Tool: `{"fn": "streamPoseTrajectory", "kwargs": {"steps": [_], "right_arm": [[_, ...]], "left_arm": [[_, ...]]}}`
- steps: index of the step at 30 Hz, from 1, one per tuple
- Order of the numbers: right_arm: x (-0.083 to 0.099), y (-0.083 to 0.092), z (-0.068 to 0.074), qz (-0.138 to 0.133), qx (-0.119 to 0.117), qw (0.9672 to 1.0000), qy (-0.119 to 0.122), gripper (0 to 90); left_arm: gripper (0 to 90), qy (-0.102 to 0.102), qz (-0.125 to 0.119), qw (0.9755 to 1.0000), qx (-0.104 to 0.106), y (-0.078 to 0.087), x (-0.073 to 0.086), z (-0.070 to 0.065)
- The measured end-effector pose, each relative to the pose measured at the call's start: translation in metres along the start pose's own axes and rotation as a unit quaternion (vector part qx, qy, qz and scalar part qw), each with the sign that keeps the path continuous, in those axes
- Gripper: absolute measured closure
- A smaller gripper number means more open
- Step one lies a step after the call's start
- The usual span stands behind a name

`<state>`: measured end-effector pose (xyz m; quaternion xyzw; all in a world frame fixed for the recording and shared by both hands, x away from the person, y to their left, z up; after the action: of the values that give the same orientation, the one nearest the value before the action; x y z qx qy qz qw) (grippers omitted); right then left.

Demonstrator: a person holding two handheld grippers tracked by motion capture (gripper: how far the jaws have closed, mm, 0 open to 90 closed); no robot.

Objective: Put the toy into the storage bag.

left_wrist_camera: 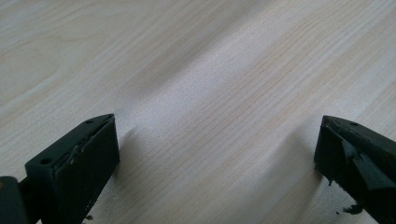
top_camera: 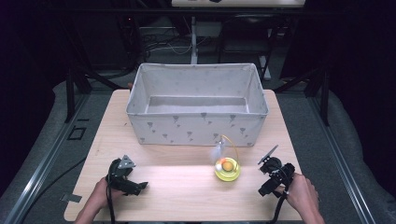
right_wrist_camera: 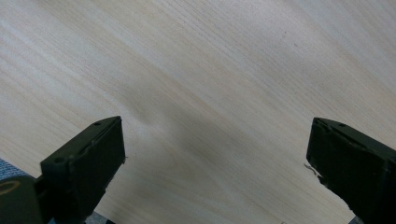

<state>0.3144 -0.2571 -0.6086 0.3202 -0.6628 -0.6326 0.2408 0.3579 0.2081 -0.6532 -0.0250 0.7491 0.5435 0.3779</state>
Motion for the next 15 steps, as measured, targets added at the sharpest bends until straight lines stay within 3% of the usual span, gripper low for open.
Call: {"fn": "streamPoseTrajectory", "kwargs": {"steps": [4, 8, 15], "right_arm": [[-0.0015, -0.0009, 0.0014, -0.006, 0.001, 1.0000, 0.000, 4.3], [-0.0015, 0.0023, 0.0019, 0.008, 0.001, 0.9999, 0.013, 4.4], [-0.0077, 0.0065, 0.0055, -0.006, 0.007, 0.9997, 0.022, 4.9]], "left_arm": [[0.0, -0.001, 0.002, 1.0000, -0.001, 0.0001, 0.0000, 0.0001], [0.0, -0.001, 0.001, 1.0000, 0.000, 0.0001, 0.0001, 0.0001], [0.0, 0.000, 0.001, 1.0000, 0.001, 0.0003, 0.0003, -0.0001]]}}
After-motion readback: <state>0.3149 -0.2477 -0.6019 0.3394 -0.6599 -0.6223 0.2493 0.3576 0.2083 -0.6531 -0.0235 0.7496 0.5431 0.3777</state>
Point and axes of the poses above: each handheld gripper's, and its own axes: y roughly backward along the jaws, x roughly out of its underside, z roughly to its left, the point moved 9 cm from there along -y, roughly forward along the jaws, and after that the axes turned 12 degrees about y, right-handed, at the moved point
